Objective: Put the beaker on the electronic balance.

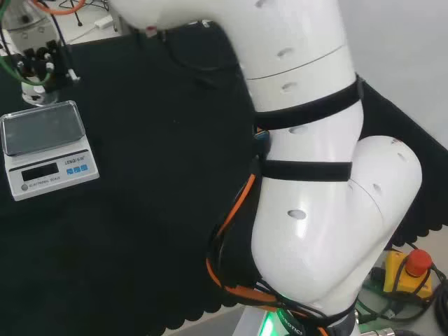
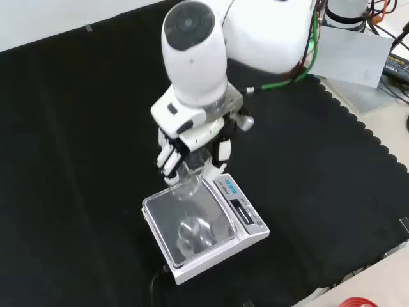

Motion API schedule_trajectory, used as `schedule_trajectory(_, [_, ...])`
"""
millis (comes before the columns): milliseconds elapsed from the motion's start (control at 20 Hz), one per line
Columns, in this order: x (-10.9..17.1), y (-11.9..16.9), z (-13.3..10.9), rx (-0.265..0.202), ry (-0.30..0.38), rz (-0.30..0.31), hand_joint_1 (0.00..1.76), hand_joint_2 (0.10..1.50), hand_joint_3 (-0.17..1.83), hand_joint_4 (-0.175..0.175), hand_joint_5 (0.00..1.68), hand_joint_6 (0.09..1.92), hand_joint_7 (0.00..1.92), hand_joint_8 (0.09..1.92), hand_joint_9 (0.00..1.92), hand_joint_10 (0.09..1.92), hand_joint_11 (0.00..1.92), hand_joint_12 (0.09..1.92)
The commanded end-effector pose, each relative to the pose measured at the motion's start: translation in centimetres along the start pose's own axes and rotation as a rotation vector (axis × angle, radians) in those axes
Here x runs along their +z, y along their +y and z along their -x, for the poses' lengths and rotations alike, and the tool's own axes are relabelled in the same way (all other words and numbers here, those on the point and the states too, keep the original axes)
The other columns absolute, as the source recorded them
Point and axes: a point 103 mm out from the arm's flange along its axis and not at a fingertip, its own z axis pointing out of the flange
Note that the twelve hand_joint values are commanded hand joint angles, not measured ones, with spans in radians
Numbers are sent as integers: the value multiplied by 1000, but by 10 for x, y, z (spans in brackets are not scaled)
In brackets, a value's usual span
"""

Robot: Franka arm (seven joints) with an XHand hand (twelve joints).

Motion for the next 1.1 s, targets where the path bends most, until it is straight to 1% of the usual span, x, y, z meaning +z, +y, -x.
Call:
schedule_trajectory(50, [51,12,-51,-99,-41,-108,1175,638,742,-73,1194,843,907,1184,1253,649,1288,845])
schedule_trajectory(250, [67,11,-49,-98,-51,-137,1175,638,742,-73,1195,842,908,1182,1254,648,1281,844])
schedule_trajectory(500, [71,12,-44,-86,-47,-156,1174,637,742,-70,1196,840,907,1180,1253,645,1275,845])
schedule_trajectory(550, [70,12,-43,-88,-45,-170,1167,646,731,-47,1189,846,904,1174,1250,640,1259,856])
schedule_trajectory(600, [68,12,-42,-104,-42,-189,1134,577,695,-10,876,789,768,1098,1136,629,1064,968])
schedule_trajectory(650, [63,10,-41,-116,-32,-178,1048,519,633,20,530,634,544,990,905,646,744,1139])
schedule_trajectory(700, [60,9,-40,-120,-27,-169,974,489,573,39,303,476,370,911,708,698,486,1294])
schedule_trajectory(750, [56,8,-39,-121,-23,-164,917,478,517,51,177,344,259,864,573,753,321,1402])
schedule_trajectory(800, [52,8,-38,-122,-20,-157,873,477,470,61,99,234,181,833,486,795,221,1474])
schedule_trajectory(900, [41,5,-37,-123,-22,-143,818,486,394,74,26,87,83,794,379,845,117,1548])
schedule_trajectory(1000, [29,1,-37,-133,-28,-134,784,501,321,84,5,87,25,765,305,873,52,1585])
schedule_trajectory(1100, [16,-7,-35,-152,-48,-139,756,511,272,88,0,87,5,712,254,881,16,1594])
